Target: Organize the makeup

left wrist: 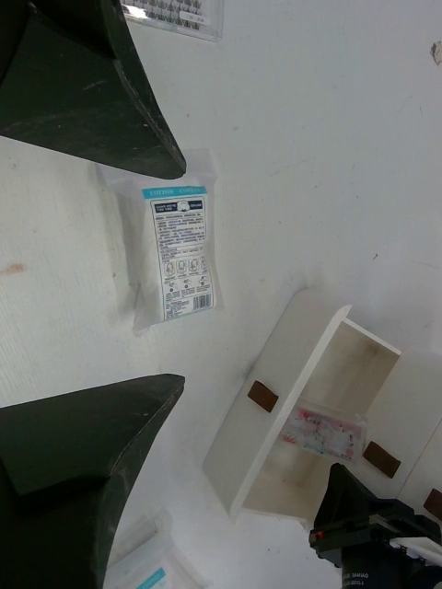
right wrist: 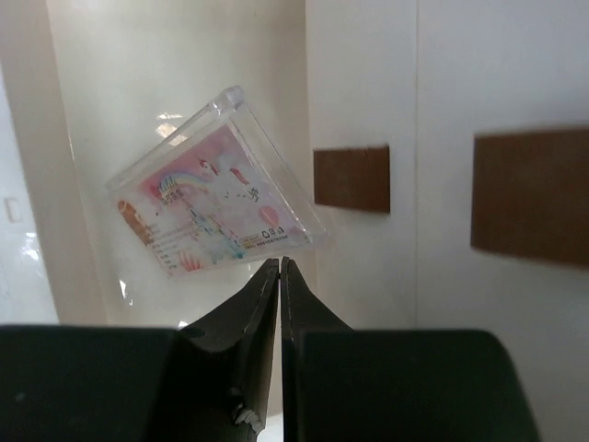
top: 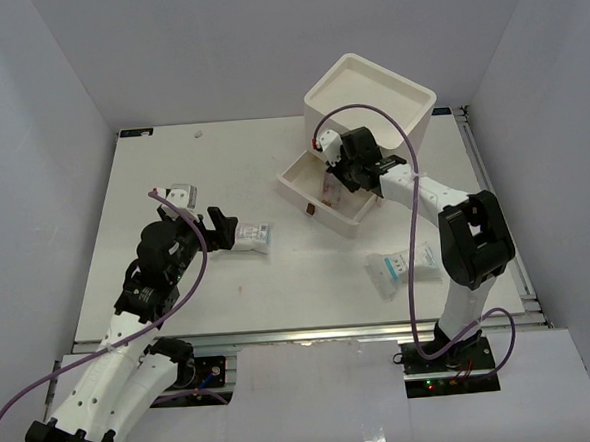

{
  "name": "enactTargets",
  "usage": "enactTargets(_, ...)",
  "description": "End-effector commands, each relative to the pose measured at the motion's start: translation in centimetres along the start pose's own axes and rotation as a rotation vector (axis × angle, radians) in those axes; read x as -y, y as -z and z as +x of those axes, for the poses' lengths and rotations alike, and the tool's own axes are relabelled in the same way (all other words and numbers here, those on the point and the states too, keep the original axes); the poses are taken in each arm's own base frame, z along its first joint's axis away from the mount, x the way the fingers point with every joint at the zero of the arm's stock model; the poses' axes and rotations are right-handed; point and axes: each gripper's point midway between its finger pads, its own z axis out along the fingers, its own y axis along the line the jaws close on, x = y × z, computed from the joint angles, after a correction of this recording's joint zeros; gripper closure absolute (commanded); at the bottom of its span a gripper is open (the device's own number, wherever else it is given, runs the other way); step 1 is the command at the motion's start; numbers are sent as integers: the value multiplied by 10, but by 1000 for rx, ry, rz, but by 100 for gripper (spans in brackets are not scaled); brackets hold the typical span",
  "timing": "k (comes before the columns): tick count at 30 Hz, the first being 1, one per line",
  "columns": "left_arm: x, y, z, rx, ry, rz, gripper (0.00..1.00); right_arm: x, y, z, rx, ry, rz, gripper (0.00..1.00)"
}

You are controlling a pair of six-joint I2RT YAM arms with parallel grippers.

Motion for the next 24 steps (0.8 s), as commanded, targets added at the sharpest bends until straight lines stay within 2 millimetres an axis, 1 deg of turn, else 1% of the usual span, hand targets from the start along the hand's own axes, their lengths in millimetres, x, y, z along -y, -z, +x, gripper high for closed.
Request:
enactTargets(1, -3, 1, -7, 24, -4, -15, 2, 7, -1, -40, 94, 7, 29, 89)
enactTargets(4, -3, 1, -6, 22, -5, -17, 2, 8, -5, -50, 105, 12, 35, 89)
enactTargets(5, -3, 1, -6, 22, -6, -17, 2, 6, -9, -49, 101, 12, 28, 89)
enactTargets(10, -5, 1, -6, 23, -7, -25, 2, 3, -19, -61, 106, 19, 23, 87)
enactTargets(15, -6, 0, -5, 20, -7, -32, 2, 2, -21, -66, 111, 18, 24, 86)
enactTargets(19, -7, 0, -4, 16, -8, -34, 2, 6, -14, -60, 94, 37, 49, 86)
enactTargets(22, -6, 0, -3, 14, -8, -33, 2, 10, 1, -57, 97, 60, 67, 86)
enactTargets(23, -6, -1, -3, 14, -8, -31, 2, 13, 9, -59, 105, 77, 76, 85)
enactTargets(24, -6, -1, -3, 12, -7, -31, 2, 12, 10, -54, 95, 93, 74, 85)
